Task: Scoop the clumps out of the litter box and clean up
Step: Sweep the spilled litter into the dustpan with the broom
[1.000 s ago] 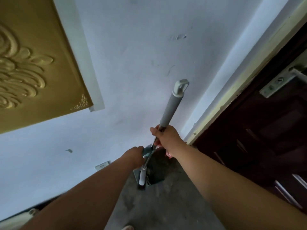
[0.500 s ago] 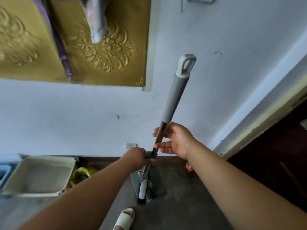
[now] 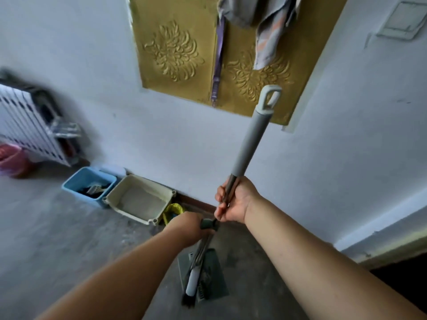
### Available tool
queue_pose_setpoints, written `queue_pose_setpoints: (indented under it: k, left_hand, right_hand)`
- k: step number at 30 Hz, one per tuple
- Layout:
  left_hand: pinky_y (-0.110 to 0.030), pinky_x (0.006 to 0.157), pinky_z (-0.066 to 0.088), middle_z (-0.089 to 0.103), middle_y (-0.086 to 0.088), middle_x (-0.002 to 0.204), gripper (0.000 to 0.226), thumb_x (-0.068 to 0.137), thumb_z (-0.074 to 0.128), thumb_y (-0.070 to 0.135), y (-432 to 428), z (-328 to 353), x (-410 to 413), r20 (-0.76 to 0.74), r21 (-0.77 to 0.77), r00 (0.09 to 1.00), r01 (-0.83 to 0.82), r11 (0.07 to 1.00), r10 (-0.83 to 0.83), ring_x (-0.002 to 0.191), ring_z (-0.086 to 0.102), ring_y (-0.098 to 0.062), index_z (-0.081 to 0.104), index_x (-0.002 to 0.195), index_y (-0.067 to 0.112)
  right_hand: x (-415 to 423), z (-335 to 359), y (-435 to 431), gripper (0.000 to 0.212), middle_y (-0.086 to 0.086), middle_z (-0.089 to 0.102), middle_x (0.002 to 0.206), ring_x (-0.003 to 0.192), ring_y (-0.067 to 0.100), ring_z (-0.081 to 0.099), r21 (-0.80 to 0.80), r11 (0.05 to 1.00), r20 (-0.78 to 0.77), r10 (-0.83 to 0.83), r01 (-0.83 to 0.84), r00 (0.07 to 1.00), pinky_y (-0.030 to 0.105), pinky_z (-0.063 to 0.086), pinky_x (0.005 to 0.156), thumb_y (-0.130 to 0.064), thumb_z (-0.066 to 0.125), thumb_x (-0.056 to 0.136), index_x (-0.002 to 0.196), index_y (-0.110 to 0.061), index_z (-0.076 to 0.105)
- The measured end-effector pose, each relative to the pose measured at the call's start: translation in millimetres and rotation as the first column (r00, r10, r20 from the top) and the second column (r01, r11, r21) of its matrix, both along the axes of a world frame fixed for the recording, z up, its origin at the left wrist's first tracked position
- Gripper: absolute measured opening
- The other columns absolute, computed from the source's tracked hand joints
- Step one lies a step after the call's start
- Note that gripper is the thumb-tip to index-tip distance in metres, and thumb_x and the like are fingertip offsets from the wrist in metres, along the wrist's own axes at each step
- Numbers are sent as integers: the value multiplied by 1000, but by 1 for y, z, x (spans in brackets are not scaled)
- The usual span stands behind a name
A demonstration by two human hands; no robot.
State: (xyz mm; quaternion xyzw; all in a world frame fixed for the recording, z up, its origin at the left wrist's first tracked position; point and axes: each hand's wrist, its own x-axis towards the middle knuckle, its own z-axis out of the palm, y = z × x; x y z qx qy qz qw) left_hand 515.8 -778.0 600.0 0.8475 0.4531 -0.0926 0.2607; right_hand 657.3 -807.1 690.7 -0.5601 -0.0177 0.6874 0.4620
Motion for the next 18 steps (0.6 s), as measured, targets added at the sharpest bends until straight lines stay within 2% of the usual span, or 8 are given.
queue_pose_setpoints:
  k: [6, 9, 14, 18]
  left_hand:
    - [-30, 80, 48, 66, -5, 104, 48, 82, 58, 61, 16, -4, -109, 13, 34, 996, -88, 996, 88, 100, 61, -24, 64, 106, 20]
    - [-31, 80, 48, 66, -4, 103, 47, 82, 59, 60, 28, -8, -170, 30, 27, 995, -95, 995, 94, 99, 61, -23, 65, 105, 20]
    - [-33, 83, 51, 67, -2, 103, 45, 80, 60, 61, 40, -10, -252, 17, 29, 997, -80, 996, 79, 97, 61, -22, 65, 104, 23]
    - [-30, 79, 46, 65, 1, 104, 42, 80, 59, 61, 43, -12, -297, -4, 35, 999, -52, 998, 53, 100, 60, -20, 63, 103, 25]
  right_hand:
    - [-104, -1, 27, 36, 4, 35, 55, 45, 17, 19, 2, 992, 52, 125, -126, 991, 23, 25, 56, -20, 30, 76, 41, -14, 40]
    - [-162, -4, 39, 29, 4, 35, 57, 42, 16, 21, -4, 989, 60, 151, -151, 987, 23, 25, 55, -19, 31, 76, 49, -14, 38]
    - [-235, -11, 48, 25, 5, 35, 58, 42, 16, 20, 17, 978, 14, 207, -207, 978, 22, 25, 55, -18, 30, 77, 53, -14, 38]
    - [-277, -15, 45, 27, 6, 34, 57, 49, 16, 17, 25, 967, -30, 256, -255, 966, 25, 26, 54, -16, 34, 75, 49, -10, 39]
